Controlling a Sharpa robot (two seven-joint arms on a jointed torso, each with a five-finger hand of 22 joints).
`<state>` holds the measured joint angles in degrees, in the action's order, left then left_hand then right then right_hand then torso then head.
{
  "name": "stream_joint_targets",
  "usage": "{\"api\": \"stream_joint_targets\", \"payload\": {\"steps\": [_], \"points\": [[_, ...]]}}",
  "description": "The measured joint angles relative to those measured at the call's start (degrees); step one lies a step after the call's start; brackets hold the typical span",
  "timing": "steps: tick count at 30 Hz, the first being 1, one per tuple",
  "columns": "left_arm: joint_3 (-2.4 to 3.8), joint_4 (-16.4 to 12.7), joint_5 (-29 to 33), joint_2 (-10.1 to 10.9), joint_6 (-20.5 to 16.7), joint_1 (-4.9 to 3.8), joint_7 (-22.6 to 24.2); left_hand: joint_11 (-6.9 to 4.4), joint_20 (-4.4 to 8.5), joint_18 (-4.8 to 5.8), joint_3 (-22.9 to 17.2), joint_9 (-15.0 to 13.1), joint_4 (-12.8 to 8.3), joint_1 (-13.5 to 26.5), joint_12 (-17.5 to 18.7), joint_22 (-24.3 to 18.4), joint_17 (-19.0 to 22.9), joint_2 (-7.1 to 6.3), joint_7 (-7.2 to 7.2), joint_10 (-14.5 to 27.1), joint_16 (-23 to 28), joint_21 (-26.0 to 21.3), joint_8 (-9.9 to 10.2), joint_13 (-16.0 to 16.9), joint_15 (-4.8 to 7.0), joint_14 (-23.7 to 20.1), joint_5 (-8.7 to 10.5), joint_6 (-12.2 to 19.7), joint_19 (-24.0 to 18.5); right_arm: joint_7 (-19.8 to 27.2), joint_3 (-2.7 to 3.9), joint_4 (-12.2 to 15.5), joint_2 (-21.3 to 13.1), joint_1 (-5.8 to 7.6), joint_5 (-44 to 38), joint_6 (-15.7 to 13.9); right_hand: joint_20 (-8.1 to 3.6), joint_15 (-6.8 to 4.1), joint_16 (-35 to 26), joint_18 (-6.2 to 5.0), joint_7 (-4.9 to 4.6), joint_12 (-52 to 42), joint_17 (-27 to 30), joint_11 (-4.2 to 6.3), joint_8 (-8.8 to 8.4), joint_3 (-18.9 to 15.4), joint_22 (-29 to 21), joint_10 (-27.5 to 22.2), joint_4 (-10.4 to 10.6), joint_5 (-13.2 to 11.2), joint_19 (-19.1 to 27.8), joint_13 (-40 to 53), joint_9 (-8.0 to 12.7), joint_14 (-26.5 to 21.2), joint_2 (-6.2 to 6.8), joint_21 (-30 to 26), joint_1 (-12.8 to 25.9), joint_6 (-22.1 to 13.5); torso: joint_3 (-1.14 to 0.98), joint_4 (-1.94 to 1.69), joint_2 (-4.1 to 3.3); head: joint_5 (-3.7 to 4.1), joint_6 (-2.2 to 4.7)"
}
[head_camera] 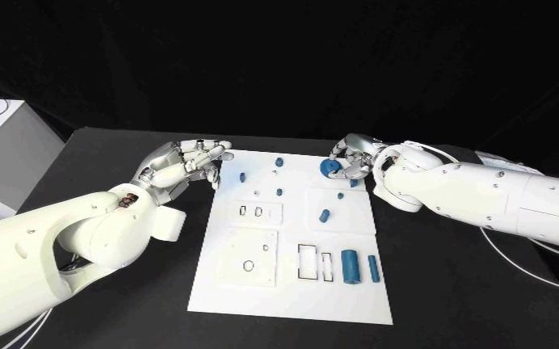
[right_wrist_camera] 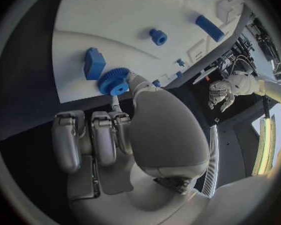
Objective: Assemble the parts on the task board
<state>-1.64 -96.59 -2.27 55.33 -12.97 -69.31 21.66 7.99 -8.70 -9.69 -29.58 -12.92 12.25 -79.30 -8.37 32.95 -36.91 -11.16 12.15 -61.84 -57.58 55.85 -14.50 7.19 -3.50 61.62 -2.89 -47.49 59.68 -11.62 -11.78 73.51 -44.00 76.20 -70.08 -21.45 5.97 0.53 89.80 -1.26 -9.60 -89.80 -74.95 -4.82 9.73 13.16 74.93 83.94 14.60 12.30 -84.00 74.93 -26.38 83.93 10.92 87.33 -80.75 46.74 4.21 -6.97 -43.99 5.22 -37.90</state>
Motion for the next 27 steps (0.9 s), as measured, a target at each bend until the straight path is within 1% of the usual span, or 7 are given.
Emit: {"api": "stream_joint_targets", "payload": {"steps": [5, 6, 11, 15, 17, 20, 27], "points": [[0.0, 0.0, 0.0, 0.0, 0.0, 0.0, 0.0, 0.0, 0.0, 0.0, 0.0, 0.0, 0.0, 0.0, 0.0, 0.0, 0.0, 0.0, 0.0, 0.0, 0.0, 0.0, 0.0, 0.0, 0.0, 0.0, 0.0, 0.0, 0.0, 0.0, 0.03, -0.2, 0.1, 0.02, -0.1, 0.0, 0.0, 0.0, 0.0, 0.0, 0.04, 0.0, 0.0, 0.0, 0.23, 1.3, 0.0, 0.0, 0.1, 2.0, 0.0, 0.0, 0.0, 0.0, -0.41, 0.0, -0.4, 0.8, -0.05, -0.02, 0.0, 0.02, 0.04], [0.0, 0.0, 0.0, 0.0, 0.0, 0.0, 0.0, 0.0, 0.0, 0.0, 0.0, 0.0, 0.0, 0.0, 0.0, 0.0, 0.0, 0.0, 0.0, 0.0, 0.0, 0.0, 0.0, 0.0, 0.0, 0.0, 0.0, 0.0, 0.0, 0.0, 0.04, -0.3, 0.1, 0.02, -0.1, 0.0, 0.0, 0.0, 0.0, 0.0, 0.07, 0.0, 0.0, 0.0, 0.24, 1.9, 0.0, 0.0, 0.1, 2.6, 0.0, 0.0, 0.0, 0.0, -0.77, 0.0, -0.8, 1.3, -0.07, -0.02, -0.01, 0.02, 0.05], [0.0, 0.0, 0.0, 0.0, 0.0, 0.0, 0.0, 0.0, 0.0, 0.0, 0.0, 0.0, 0.0, 0.0, 0.0, 0.0, 0.0, 0.0, 0.0, 0.0, 0.0, 0.0, 0.0, 0.0, 0.0, 0.0, 0.0, 0.0, 0.0, 0.0, 0.09, -0.4, 0.1, 0.07, -0.2, 0.0, 0.0, 0.0, 0.0, 0.0, 0.28, 0.0, 0.0, 0.0, 0.22, 4.5, 0.0, 0.0, -0.1, 3.5, 0.0, 0.0, 0.3, 0.0, -1.12, 0.0, -1.1, 2.9, -0.07, 0.01, -0.07, 0.03, 0.08], [0.0, 0.1, 0.0, 0.0, 0.0, 0.0, -0.1, 0.0, 0.0, 0.0, 0.0, 0.0, 0.0, 0.0, 0.0, 0.0, 0.0, 0.0, 0.0, 0.0, 0.0, 0.0, 0.0, 0.0, 0.0, 0.0, 0.0, 0.0, 0.0, 0.2, 0.09, -0.5, 0.1, 0.08, -0.2, 0.0, 0.0, -0.03, 0.0, 0.0, 0.53, 0.0, 0.0, 0.02, 0.15, 7.2, 0.0, 0.0, -0.8, 3.5, 0.0, 0.0, 0.7, 0.0, -1.51, 0.0, -1.5, 4.1, -0.07, 0.01, -0.08, 0.08, 0.1], [0.0, 0.1, 0.0, 0.0, 0.0, 0.0, -0.1, 0.0, 0.0, 0.0, 0.0, 0.0, 0.0, 0.0, 0.0, 0.0, 0.0, 0.0, 0.0, 0.0, 0.0, 0.0, 0.0, 0.0, 0.0, 0.0, 0.0, 0.0, 0.0, 0.3, 0.09, -0.6, 0.2, 0.08, -0.3, 0.0, 0.0, -0.41, 0.0, 0.0, 0.61, 0.0, 0.0, 0.3, 0.15, 9.7, 0.0, 0.1, -1.7, 1.6, 0.0, 0.0, 1.0, 0.1, -1.52, 0.2, -1.5, 4.7, -0.07, 0.01, -0.08, 0.1, 0.19], [0.0, 0.1, 0.0, 0.0, 0.1, 0.0, -0.1, 0.0, 0.0, 0.0, 0.0, 0.0, 0.0, 0.0, 0.0, 0.0, 0.0, 0.0, 0.0, 0.0, 0.0, 0.0, 0.0, 0.0, 0.0, 0.0, 0.0, 0.0, 0.0, 0.4, 0.06, -0.5, 0.3, 0.05, -0.9, -0.3, 0.0, -0.47, 0.0, 0.0, 0.56, 0.0, 0.0, 0.52, 0.16, 11.6, 0.0, 0.1, -2.4, 1.3, 0.0, 0.0, 1.0, 0.0, -1.51, 0.2, -1.6, 4.8, -0.07, 0.01, -0.09, 0.1, 0.22], [0.0, 0.2, 0.0, 0.0, 0.1, 0.0, -0.2, 0.0, 0.0, 0.0, 0.0, 0.0, 0.0, 0.0, 0.0, 0.0, 0.0, 0.0, 0.0, 0.0, 0.0, 0.0, 0.0, 0.0, 0.0, 0.0, 0.0, 0.0, 0.0, 0.7, -0.05, 0.3, 0.6, -0.1, -3.4, -1.7, -0.25, -0.86, 0.0, 0.0, 0.56, 0.0, 0.0, 0.56, 0.16, 13.2, 0.0, 0.1, -3.6, 1.3, 0.2, 0.0, 1.0, 0.0, -1.12, 0.3, -1.9, 4.8, -0.07, 0.01, -0.08, 0.03, 0.44]]}}
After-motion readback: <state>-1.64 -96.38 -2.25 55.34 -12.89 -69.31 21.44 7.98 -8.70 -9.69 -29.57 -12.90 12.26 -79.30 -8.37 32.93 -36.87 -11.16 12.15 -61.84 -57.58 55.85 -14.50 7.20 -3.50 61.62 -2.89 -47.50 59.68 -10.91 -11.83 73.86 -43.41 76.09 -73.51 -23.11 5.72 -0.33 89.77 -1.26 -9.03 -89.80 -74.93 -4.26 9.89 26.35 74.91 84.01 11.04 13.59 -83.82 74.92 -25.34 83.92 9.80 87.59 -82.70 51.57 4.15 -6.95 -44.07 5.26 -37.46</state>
